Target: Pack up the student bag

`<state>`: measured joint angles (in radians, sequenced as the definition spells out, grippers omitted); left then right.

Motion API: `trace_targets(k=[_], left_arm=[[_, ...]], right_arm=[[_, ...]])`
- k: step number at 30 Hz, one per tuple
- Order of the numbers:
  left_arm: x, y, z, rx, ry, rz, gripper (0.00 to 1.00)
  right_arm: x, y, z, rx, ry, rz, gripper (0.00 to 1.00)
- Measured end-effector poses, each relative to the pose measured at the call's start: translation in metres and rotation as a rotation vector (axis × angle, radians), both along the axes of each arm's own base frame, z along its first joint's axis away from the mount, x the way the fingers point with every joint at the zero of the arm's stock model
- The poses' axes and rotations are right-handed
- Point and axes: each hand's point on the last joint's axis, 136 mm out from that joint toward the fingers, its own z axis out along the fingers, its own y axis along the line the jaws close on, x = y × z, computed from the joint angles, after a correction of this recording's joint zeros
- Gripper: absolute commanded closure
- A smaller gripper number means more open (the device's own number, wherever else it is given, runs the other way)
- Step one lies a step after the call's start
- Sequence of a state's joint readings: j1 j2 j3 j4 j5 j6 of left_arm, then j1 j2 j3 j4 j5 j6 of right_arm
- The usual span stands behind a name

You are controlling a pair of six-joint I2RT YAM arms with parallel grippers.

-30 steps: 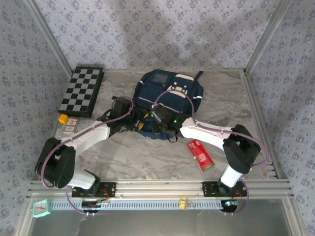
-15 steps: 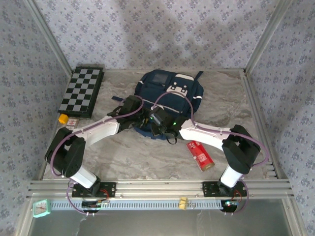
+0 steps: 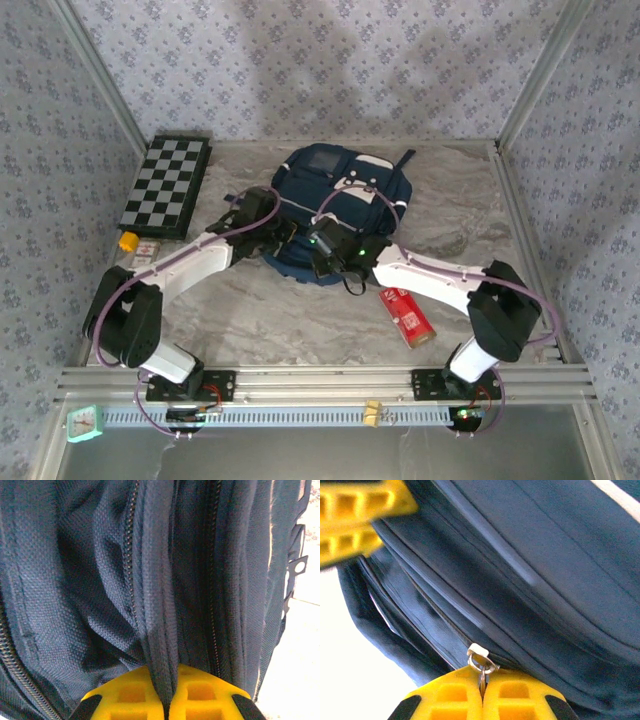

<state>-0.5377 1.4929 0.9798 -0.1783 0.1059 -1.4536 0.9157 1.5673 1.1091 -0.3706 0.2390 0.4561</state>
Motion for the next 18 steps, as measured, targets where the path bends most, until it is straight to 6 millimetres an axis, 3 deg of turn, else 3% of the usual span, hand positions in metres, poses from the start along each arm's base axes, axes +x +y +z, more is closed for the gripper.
trace_targets(k=[9,18], left_arm=[[0.009,0.037,-0.005,0.052,-0.001,-0.076,1.00],[0.011,0.042,0.009,0.050,-0.050,-0.233,1.00]], right_arm=[[0.006,-0.048,-0.003,-0.045,0.066,-0.043,1.00],[0.034,-0.079,-0.002,-0.013,0.092,-0.121,1.00]])
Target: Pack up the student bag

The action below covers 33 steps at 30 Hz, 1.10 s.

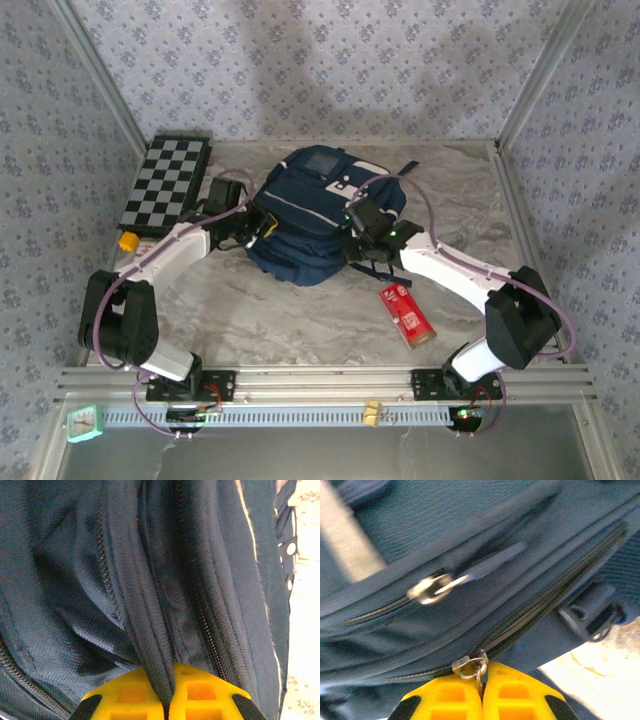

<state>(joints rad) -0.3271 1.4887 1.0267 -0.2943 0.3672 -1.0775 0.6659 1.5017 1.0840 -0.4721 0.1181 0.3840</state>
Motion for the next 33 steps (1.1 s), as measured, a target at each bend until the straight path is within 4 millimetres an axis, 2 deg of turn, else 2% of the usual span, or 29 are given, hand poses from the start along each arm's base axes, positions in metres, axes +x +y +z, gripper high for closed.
trace_targets(k=[3,9,15,21,27,33], left_arm=[[0.001,-0.001,0.002,0.004,-0.015,-0.032,1.00],[0.001,0.003,0.003,0.018,-0.019,-0.046,1.00],[0.003,0.000,0.007,0.013,-0.028,-0.065,1.00],[0.004,0.003,0.007,0.028,-0.029,-0.063,1.00],[0.008,0.019,-0.003,0.059,0.006,-0.021,1.00],[0.010,0.019,0.001,0.078,0.004,-0.041,1.00]], right_arm=[[0.010,-0.007,0.005,0.025,0.000,-0.013,1.00],[0.011,-0.008,0.007,0.008,-0.012,0.012,1.00],[0.028,-0.023,0.010,0.045,0.009,-0.034,1.00],[0.028,-0.016,0.010,0.042,0.012,0.008,1.00],[0.021,0.002,0.019,0.024,0.001,0.105,1.00],[0.027,-0.009,0.018,0.037,0.013,0.092,1.00]])
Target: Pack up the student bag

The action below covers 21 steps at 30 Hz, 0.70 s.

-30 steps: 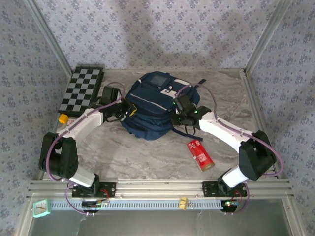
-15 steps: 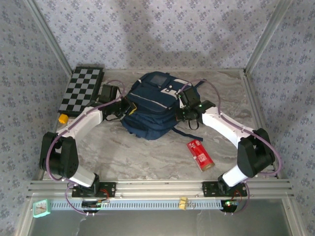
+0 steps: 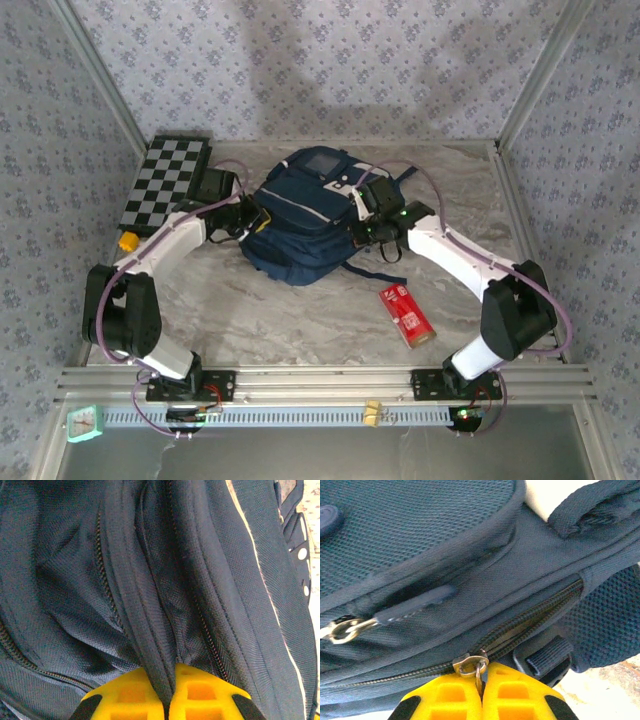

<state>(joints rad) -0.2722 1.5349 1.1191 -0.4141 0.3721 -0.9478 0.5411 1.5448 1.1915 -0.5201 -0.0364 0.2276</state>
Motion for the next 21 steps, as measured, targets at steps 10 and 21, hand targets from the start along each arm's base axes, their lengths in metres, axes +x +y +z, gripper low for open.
trace_targets(k=[10,21], left_arm=[[0.011,-0.004,0.000,0.020,-0.014,-0.059,1.00],[0.017,0.005,-0.002,0.041,-0.010,-0.059,1.00]], right_arm=[[0.019,-0.013,-0.006,0.003,-0.011,-0.040,1.00],[0.033,-0.022,-0.018,0.021,0.041,-0.069,1.00]])
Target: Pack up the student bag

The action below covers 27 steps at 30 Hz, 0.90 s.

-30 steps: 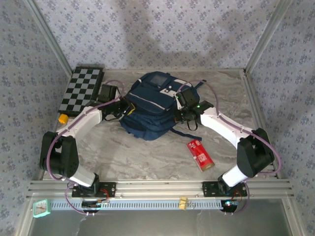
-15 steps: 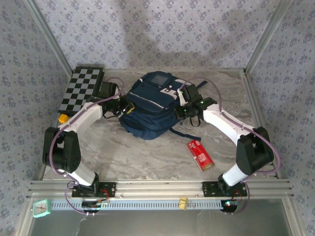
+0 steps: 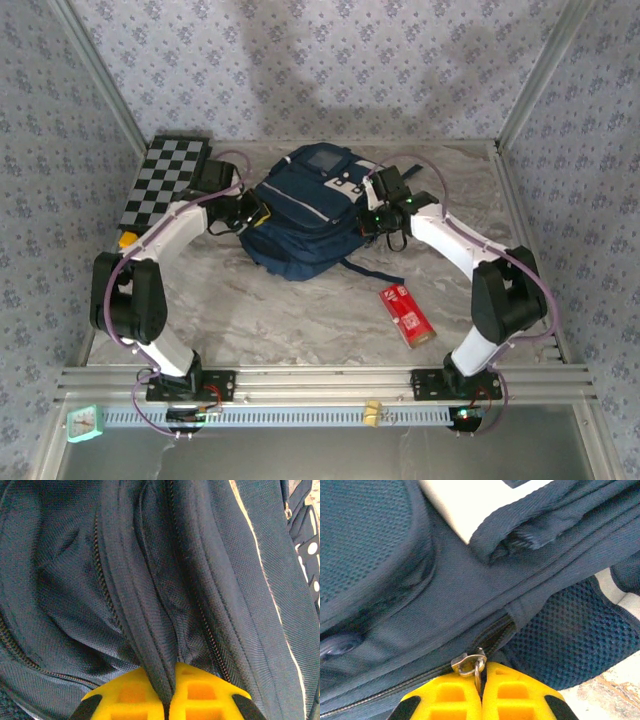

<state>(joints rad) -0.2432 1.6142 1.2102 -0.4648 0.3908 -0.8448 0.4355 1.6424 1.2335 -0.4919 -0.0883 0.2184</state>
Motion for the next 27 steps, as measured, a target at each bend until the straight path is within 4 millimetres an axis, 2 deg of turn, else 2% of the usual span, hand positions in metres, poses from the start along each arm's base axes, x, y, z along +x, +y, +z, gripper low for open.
trace_targets(k=[3,7,10,12,15,19,22,25,27], left_arm=[[0.001,0.000,-0.001,0.001,0.007,-0.008,1.00],[0.005,0.004,-0.005,0.011,0.012,-0.003,1.00],[0.010,0.019,-0.010,0.050,0.006,0.026,1.00],[0.013,0.030,-0.013,0.080,0.009,0.048,1.00],[0.015,0.037,-0.015,0.111,0.007,0.059,1.00],[0.015,0.034,-0.013,0.135,0.000,0.047,1.00],[0.014,0.034,-0.012,0.149,-0.001,0.040,0.81],[0.013,0.038,-0.014,0.174,0.006,0.048,0.65],[0.011,0.041,-0.013,0.182,0.010,0.067,0.60]], right_arm=[[0.001,0.000,-0.001,0.005,0.003,0.000,1.00],[-0.002,0.005,0.003,0.037,0.012,0.018,0.74],[-0.004,-0.008,0.015,0.042,-0.001,-0.020,0.55],[-0.004,-0.021,0.032,0.060,-0.028,-0.052,0.53],[-0.004,-0.035,0.055,0.109,-0.060,-0.103,0.51],[-0.006,-0.028,0.058,0.196,-0.013,-0.135,0.47],[-0.008,-0.013,0.049,0.242,0.053,-0.148,0.40],[-0.006,0.009,0.043,0.269,0.106,-0.141,0.38],[-0.001,0.026,0.041,0.283,0.136,-0.137,0.38]])
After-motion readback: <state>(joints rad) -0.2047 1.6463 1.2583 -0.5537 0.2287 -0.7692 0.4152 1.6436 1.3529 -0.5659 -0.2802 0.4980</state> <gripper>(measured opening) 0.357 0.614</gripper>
